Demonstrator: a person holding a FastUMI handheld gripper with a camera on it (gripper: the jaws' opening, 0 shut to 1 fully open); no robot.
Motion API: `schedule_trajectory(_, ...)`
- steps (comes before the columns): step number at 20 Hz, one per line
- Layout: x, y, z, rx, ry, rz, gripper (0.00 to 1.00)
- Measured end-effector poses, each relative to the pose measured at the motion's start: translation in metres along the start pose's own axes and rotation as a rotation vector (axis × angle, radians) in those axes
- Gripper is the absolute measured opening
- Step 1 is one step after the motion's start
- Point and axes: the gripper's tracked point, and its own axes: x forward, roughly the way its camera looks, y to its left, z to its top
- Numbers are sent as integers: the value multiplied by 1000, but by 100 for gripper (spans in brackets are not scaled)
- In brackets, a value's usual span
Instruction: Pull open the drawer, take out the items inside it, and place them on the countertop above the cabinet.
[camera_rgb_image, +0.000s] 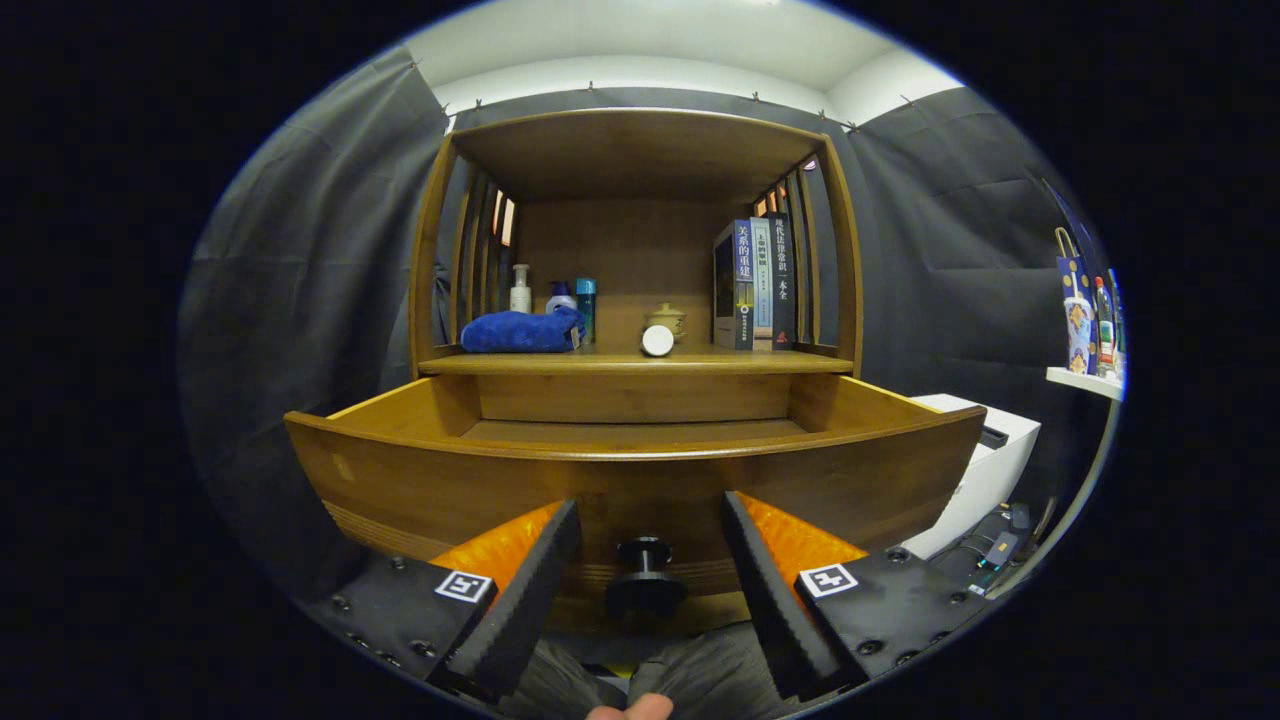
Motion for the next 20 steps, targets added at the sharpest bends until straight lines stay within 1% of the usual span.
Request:
schedule_trajectory(6,27,1,9,-28,0,31,96)
schedule_trajectory(14,114,5,26,-62,18,27,96)
schedule_trajectory(17,136,5,31,-59,2,29,96)
schedule_trajectory(20,156,7,31,-73,17,28,96)
